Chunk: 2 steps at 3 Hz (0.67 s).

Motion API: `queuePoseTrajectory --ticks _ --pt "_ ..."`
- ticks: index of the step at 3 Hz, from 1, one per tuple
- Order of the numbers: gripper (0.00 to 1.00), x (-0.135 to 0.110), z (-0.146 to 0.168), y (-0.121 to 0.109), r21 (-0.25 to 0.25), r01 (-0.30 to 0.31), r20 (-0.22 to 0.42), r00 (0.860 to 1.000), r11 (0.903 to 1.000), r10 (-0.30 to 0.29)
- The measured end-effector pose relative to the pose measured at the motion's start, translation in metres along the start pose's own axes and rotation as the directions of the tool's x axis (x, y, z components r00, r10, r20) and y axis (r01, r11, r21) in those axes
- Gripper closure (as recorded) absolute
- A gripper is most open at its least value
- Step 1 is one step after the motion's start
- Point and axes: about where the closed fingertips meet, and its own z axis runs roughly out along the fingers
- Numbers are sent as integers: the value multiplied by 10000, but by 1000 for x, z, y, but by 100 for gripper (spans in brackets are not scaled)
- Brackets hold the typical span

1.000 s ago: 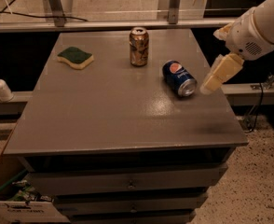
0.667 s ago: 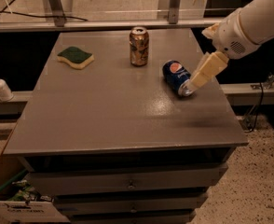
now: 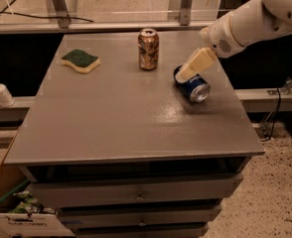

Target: Pick orange can

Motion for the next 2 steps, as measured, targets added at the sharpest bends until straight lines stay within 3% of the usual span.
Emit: queuePoseTrajectory --ticks 1,2 --pt "0 -15 30 -11 -253 -762 910 9928 9968 782" --pt "0 -27 64 -20 -541 -1167 1973 9723 9917 1252"
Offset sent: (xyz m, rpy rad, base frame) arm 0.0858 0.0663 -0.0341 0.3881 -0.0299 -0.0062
